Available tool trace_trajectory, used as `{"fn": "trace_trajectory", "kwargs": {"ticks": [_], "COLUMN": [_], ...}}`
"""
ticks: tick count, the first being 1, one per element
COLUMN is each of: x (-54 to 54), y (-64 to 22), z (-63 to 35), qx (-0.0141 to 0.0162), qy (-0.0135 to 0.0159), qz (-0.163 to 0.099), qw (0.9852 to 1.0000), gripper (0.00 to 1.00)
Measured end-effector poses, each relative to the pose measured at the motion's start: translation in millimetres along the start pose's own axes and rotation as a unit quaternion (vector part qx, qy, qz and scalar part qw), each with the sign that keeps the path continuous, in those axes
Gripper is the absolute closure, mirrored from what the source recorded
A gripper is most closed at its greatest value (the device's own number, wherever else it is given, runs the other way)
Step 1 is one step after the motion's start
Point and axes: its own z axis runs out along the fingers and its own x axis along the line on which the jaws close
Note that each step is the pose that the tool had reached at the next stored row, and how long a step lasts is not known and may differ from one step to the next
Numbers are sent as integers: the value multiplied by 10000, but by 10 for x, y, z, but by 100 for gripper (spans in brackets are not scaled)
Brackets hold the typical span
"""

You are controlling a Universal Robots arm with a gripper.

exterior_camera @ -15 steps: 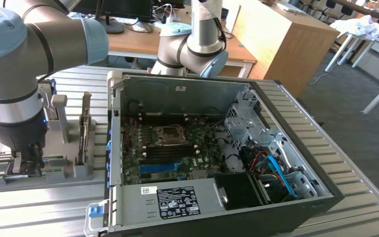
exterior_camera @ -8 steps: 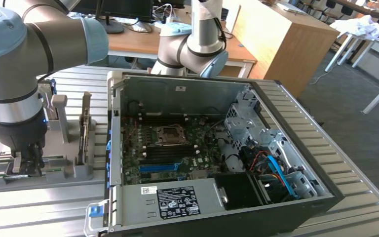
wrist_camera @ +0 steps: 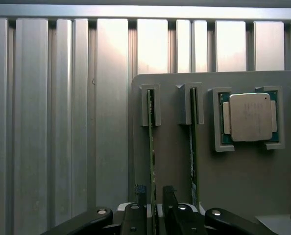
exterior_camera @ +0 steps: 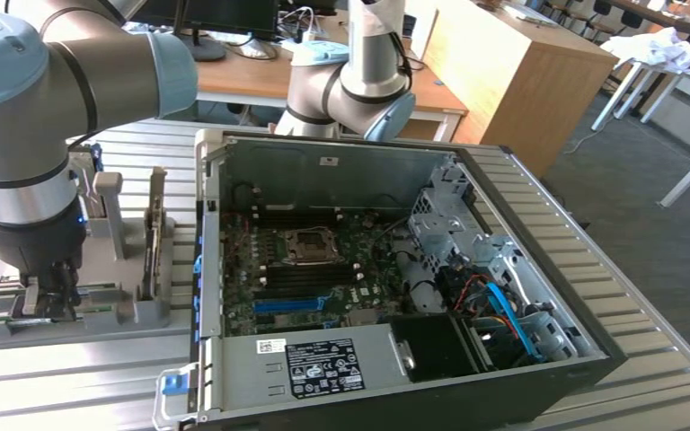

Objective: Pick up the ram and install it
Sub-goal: 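Pick up the ram and move it above insertion slot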

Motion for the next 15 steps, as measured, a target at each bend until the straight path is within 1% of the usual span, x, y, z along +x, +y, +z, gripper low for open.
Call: {"fn": "trace_trajectory", "kwargs": {"ticks": [6, 7, 11, 13, 14, 15], "x": [0, 0, 0, 0, 0, 0], "y": [0, 0, 0, 0, 0, 0], "z": [0, 0, 0, 0, 0, 0], "qx": [0, 0, 0, -1, 0, 0], "qy": [0, 0, 0, 0, 0, 0], "qz": [0, 0, 0, 0, 0, 0], "qw": [10000, 10000, 10000, 10000, 10000, 10000], "gripper": [75, 81, 81, 83, 88, 88]}}
